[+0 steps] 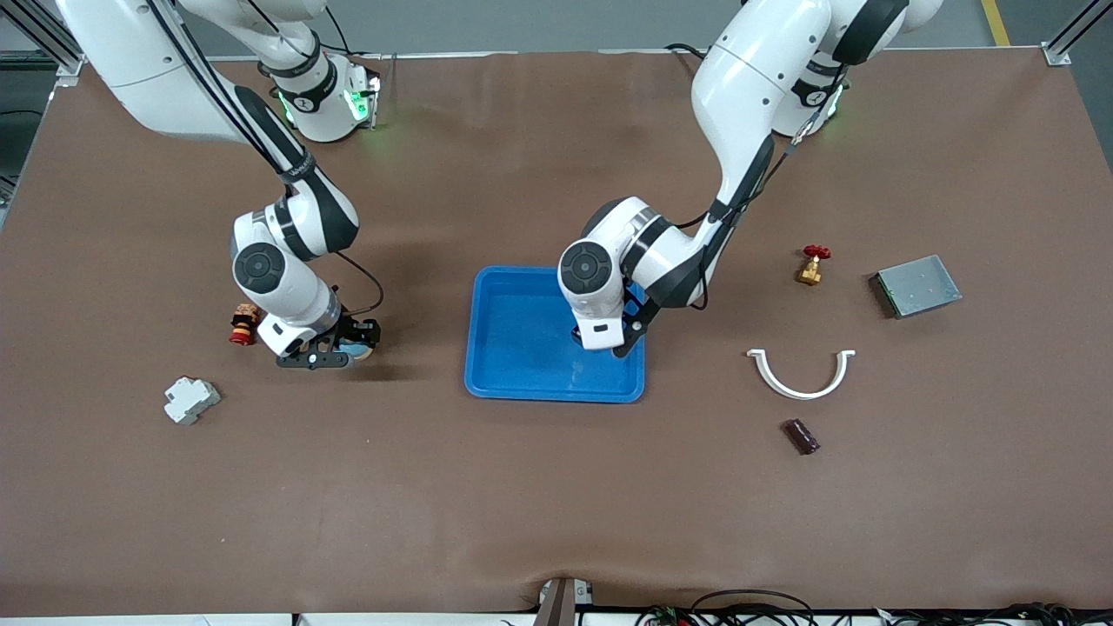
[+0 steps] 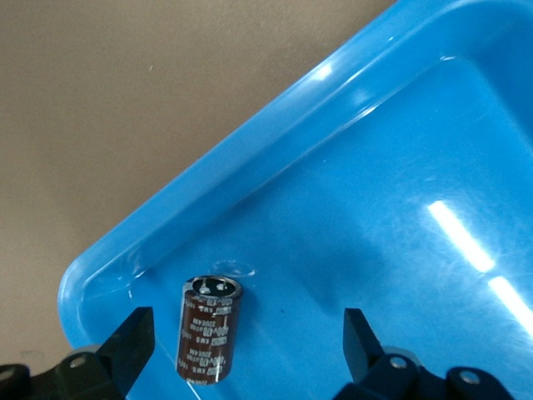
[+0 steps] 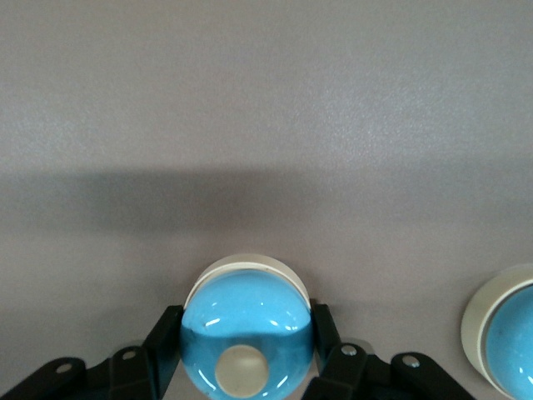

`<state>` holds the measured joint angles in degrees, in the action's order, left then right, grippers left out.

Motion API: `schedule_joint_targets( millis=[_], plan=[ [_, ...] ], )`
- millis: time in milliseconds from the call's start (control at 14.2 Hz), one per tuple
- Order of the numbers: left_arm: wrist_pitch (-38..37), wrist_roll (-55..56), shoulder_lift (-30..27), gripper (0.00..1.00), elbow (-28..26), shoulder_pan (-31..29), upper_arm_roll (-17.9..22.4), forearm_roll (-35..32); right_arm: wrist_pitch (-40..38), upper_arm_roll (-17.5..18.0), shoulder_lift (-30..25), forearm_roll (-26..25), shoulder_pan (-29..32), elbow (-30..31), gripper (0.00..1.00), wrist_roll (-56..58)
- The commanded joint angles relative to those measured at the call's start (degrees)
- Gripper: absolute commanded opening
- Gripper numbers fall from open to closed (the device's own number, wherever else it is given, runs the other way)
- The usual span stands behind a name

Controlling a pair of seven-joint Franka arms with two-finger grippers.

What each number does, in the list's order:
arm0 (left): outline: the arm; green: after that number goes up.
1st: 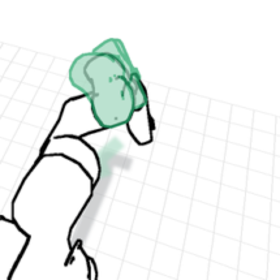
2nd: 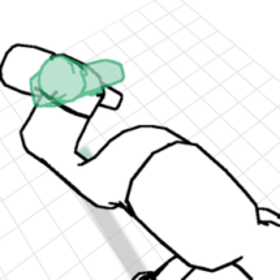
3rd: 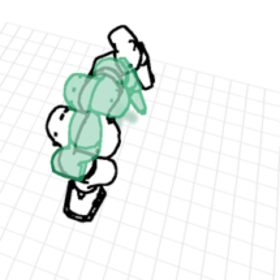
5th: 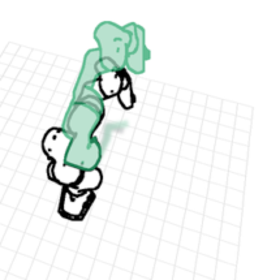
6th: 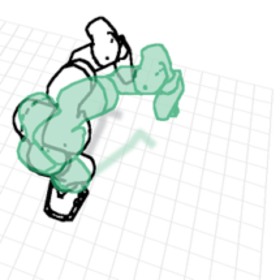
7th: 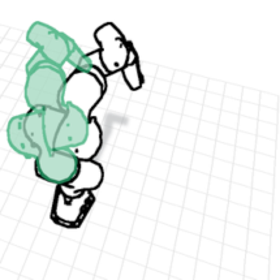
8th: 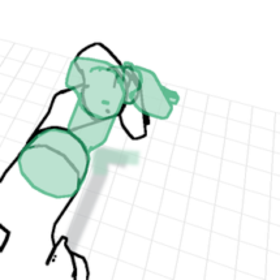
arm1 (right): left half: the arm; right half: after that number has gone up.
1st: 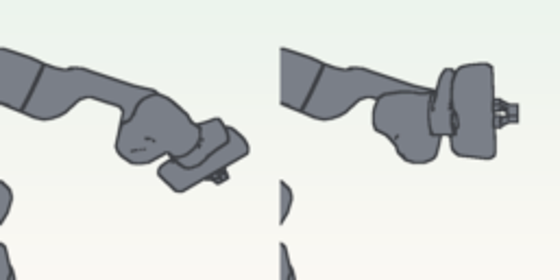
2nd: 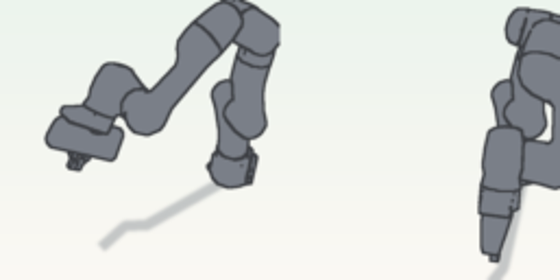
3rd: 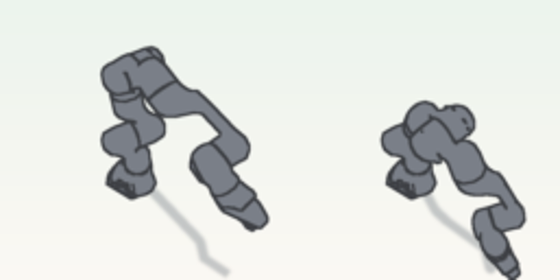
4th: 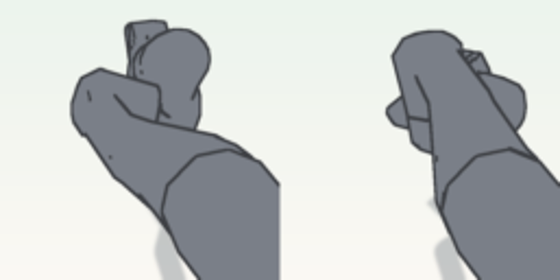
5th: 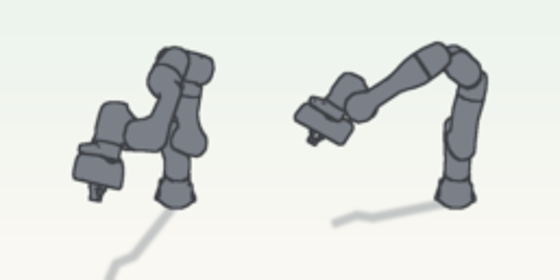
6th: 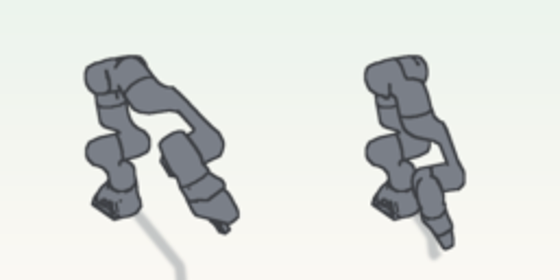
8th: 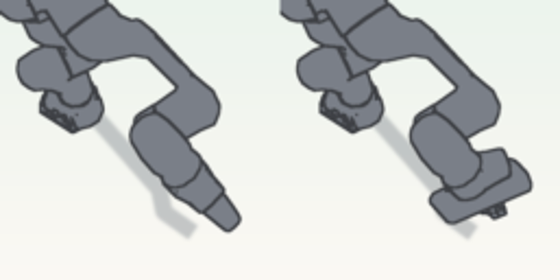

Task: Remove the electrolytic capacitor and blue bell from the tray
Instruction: 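Place the second bell beside the first bell with the right gripper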

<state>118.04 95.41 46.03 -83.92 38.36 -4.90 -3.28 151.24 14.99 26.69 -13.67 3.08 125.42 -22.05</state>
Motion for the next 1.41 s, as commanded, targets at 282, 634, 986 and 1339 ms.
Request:
schedule_joint_targets(
  millis=[282,634,986,1339],
  plan=[
    [0.8,1.0,0.2,1.00,-2.6,0.9,0.4,0.1,0.5,0.9,-2.3,1.0,1.0,3.7,0.00,0.9],
    [1.7,1.8,0.7,1.00,-2.6,1.3,0.4,0.2,-0.4,1.1,-4.1,0.9,1.0,3.4,1.00,0.2],
    [2.1,2.3,0.7,1.00,-2.1,1.4,0.4,0.3,-9.2,2.0,-10.7,1.0,0.9,2.3,1.00,0.5],
    [2.6,2.4,1.2,1.00,-2.1,1.9,0.3,0.4,-19.0,2.5,-16.2,1.0,0.9,-0.9,1.00,1.2]
  ],
)
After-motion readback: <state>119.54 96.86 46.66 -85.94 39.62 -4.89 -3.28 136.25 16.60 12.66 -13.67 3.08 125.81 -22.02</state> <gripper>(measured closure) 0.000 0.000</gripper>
